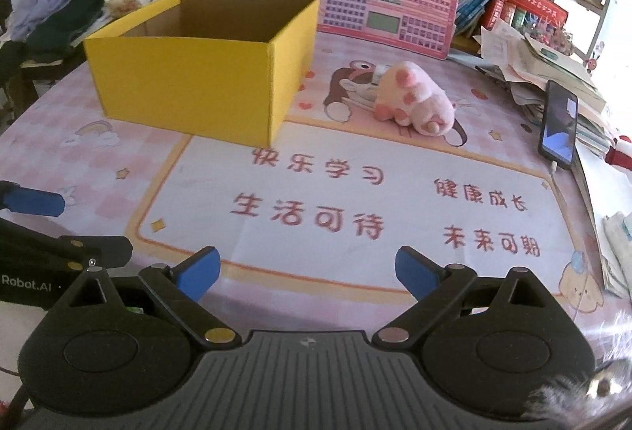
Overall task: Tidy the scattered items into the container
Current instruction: 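Withdraw both tools from the yellow box and move toward the plush pig, then lower left tool onto the pink plush pig and close on it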
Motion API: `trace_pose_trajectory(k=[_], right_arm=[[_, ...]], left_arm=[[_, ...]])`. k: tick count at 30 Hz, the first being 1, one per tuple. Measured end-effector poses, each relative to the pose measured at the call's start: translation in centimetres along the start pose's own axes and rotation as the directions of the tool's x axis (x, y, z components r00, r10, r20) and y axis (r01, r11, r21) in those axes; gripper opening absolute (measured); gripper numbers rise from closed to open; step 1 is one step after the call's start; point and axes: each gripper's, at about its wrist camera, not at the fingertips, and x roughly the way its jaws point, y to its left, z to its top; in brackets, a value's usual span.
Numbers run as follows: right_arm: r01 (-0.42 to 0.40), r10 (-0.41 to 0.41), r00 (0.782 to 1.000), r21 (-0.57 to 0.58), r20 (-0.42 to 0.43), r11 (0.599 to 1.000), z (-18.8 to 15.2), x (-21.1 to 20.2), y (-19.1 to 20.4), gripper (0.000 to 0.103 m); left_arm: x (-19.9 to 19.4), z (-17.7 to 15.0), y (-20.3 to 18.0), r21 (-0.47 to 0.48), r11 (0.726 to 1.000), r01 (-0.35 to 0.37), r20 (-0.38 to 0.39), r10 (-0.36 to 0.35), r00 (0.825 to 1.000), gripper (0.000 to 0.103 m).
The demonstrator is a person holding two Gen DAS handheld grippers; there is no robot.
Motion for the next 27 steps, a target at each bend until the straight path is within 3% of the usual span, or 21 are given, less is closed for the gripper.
trace_pose_trajectory(k=[16, 27], right_arm=[[0.032, -0.031, 0.999, 0.049, -0.028, 0.998, 2.9, 4.5, -10.0, 0.096], [0.016, -0.015, 1.0, 0.1, -0.01, 0.995, 4.8, 6.9, -15.6, 0.096]], left_arm=[[6.8, 5.7, -8.3, 0.08, 0.995, 0.061, -0.035, -0.059, 0.998, 0.091], [9.7, 9.4, -14.1, 0.205, 0.976, 0.069, -0.024, -0.066, 0.998, 0.091]])
